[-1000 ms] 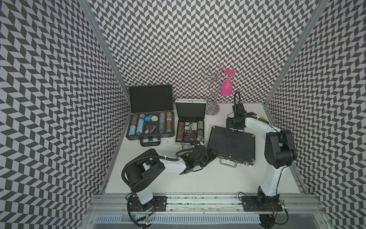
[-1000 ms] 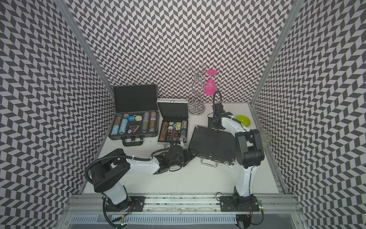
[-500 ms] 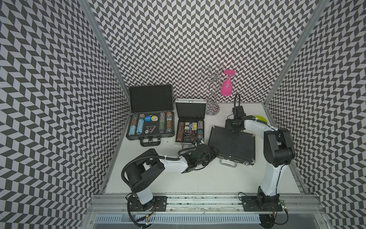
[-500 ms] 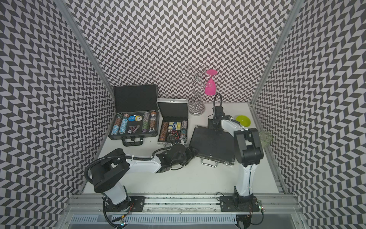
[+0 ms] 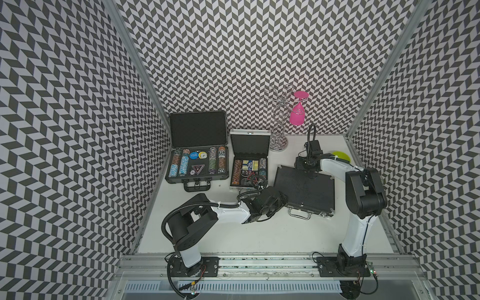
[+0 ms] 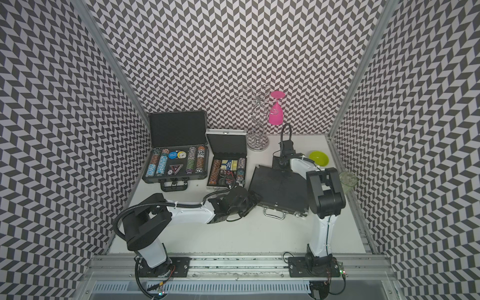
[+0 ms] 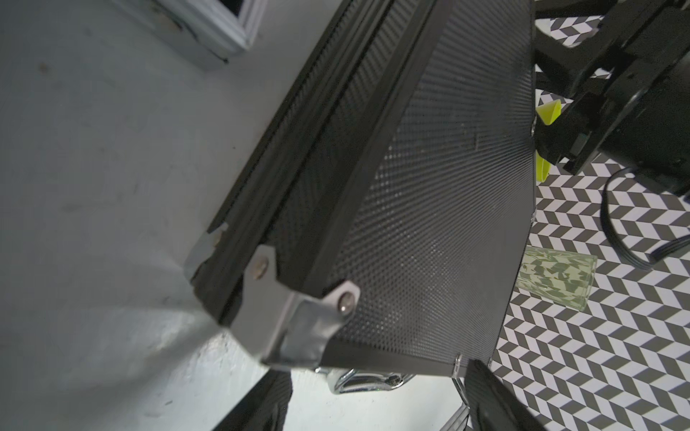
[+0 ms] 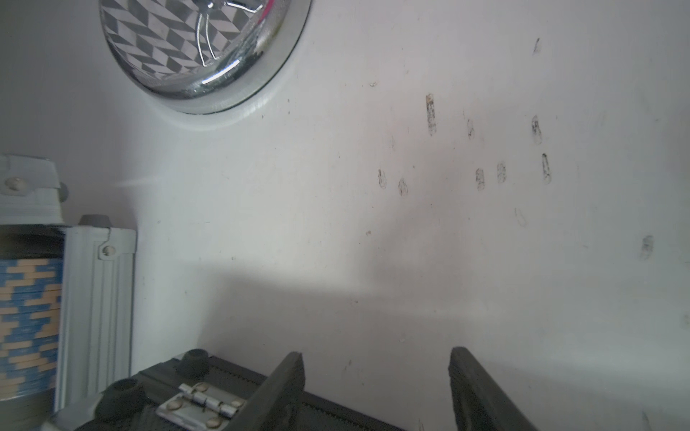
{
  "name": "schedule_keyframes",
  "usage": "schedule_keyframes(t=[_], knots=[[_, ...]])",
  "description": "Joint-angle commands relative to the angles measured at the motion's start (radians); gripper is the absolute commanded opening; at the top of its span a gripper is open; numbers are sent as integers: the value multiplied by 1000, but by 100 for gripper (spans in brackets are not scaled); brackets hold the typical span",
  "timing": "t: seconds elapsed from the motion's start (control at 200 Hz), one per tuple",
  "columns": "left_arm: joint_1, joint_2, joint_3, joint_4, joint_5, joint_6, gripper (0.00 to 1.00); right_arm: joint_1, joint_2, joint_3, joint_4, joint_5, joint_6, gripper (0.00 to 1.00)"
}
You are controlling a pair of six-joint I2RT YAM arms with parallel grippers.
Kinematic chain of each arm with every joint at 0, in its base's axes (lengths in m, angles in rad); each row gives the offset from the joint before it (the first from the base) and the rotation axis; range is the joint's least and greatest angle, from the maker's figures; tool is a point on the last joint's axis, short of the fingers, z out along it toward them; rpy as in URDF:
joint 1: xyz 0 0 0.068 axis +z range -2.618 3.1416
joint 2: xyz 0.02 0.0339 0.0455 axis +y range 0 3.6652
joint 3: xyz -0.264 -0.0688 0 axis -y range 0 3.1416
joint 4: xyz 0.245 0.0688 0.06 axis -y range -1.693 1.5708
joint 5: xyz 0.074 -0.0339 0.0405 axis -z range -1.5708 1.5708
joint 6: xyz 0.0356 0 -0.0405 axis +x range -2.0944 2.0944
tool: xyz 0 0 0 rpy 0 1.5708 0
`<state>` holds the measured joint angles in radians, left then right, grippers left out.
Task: Close the poker set cases
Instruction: Fasten the fastener on the poker set case.
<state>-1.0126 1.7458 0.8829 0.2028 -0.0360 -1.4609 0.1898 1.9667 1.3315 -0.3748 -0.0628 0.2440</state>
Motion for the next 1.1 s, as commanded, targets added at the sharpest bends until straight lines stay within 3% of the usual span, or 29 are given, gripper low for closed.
schedule_keyframes(t=[0.0,0.831,1.096], knots=[[8,22,23,-63,-6,-22,76,16,56,-83,-205,-35,-34,62],[14,70,45,-98,17,-93,74,16,52,-131,-167,-46,-9,57],[-26,-15,13,-174,48,-123,74,17,66,-120,-172,-26,-8,56]])
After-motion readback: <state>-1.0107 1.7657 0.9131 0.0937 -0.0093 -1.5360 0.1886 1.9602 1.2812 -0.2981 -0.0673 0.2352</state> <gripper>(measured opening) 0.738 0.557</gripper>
